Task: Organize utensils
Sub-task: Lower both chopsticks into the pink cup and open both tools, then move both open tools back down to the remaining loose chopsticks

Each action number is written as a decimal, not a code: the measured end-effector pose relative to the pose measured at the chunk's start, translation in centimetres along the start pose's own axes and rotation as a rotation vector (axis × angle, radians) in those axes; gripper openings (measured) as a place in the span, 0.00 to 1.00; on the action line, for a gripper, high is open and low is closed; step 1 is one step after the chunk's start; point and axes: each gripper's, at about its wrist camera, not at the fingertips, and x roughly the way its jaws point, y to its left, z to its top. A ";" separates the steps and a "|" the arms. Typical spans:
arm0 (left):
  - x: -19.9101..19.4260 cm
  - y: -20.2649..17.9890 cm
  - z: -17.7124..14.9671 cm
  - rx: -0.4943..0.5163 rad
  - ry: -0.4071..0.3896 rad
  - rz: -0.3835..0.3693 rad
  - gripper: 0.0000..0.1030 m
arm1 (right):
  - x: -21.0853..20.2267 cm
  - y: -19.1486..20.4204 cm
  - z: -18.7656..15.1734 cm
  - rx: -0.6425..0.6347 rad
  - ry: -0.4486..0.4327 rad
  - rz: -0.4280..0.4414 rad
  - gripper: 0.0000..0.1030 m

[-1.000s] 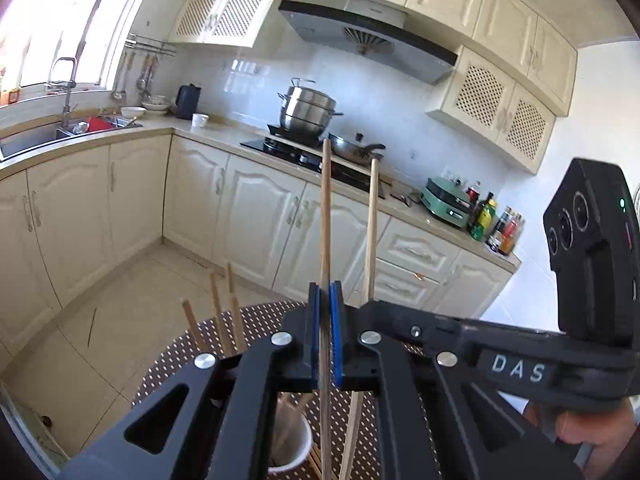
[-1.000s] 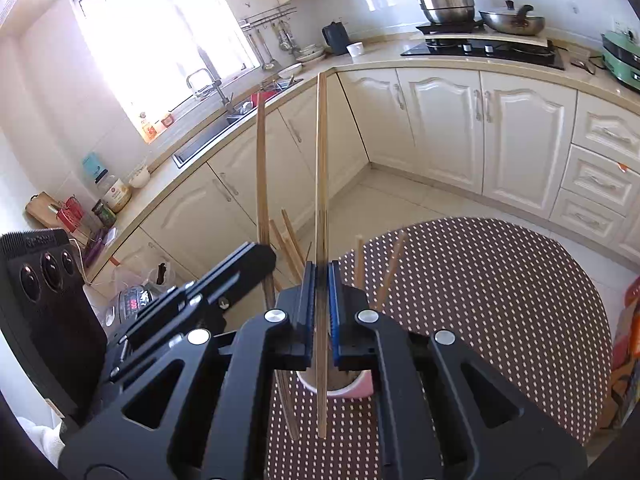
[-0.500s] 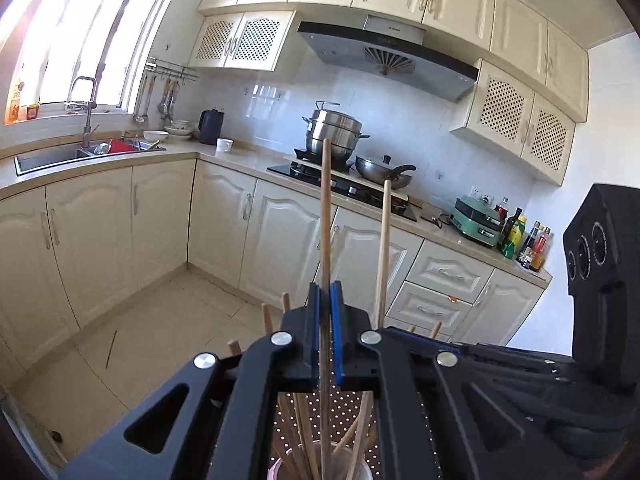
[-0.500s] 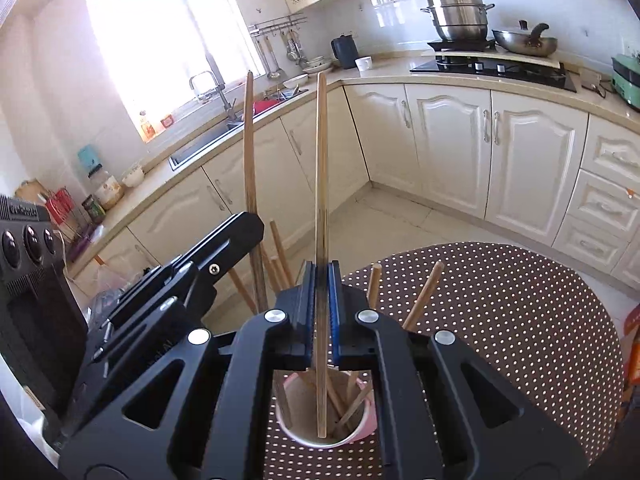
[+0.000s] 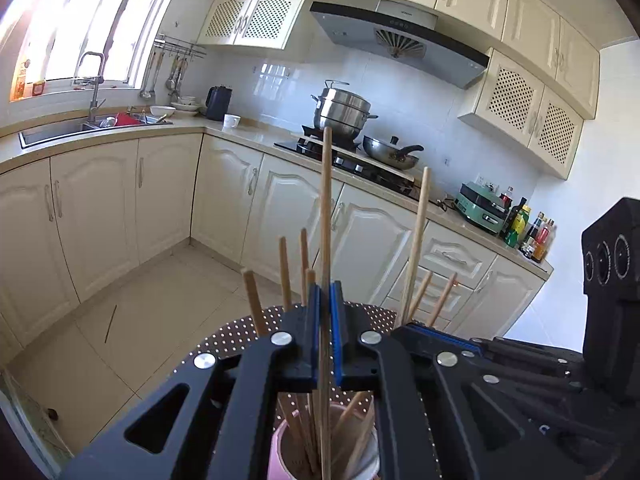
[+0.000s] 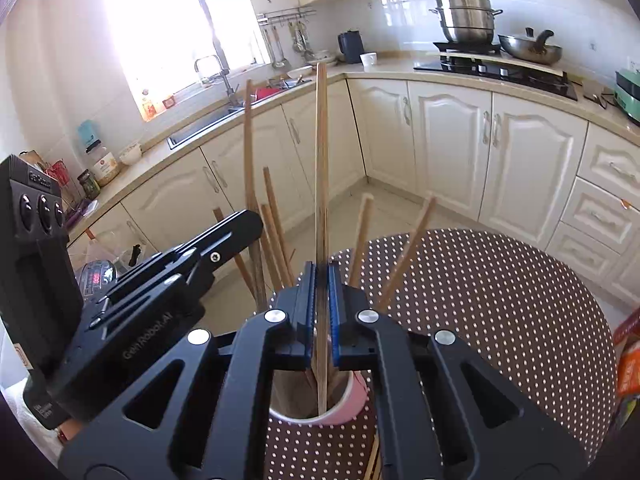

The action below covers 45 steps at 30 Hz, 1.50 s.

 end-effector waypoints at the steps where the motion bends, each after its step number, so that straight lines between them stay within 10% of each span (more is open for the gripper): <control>1: -0.1 -0.1 -0.3 0.003 0.007 -0.003 0.05 | -0.1 -0.1 -0.2 0.005 0.005 -0.005 0.06; 45: -3.7 -3.2 -7.6 0.001 0.317 0.108 0.38 | -4.2 -3.0 -5.5 0.108 0.168 -0.011 0.07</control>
